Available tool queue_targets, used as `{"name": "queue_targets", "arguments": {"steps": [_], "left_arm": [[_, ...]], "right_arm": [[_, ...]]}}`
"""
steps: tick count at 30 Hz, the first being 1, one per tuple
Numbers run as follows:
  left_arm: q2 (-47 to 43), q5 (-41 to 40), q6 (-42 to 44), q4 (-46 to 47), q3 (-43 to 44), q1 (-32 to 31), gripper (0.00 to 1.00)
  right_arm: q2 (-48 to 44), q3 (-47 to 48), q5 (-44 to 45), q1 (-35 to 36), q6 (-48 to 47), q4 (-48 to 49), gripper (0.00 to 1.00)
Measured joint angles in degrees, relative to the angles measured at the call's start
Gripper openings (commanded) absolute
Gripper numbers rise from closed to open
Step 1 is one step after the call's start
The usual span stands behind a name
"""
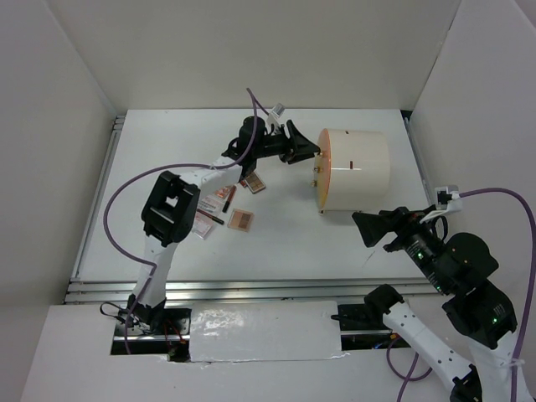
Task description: Organize the makeup
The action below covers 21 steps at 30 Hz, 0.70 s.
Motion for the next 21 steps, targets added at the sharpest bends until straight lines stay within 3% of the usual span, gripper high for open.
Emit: {"name": "queue_targets", "arguments": {"steps": [10,21], "left_arm": [[2.43,0.04,-1.25,-0.68,4.02,-1.07,0.52],[2.64,0.0,-1.92,-0.59,4.66,-1.53,0.33]], "right_arm": [[-0.02,-0.57,0.04,0.0,-0.02,0.11,1.0],[-0.04,-0.57,0.07,0.0,-0.02,0.11,1.0]]}}
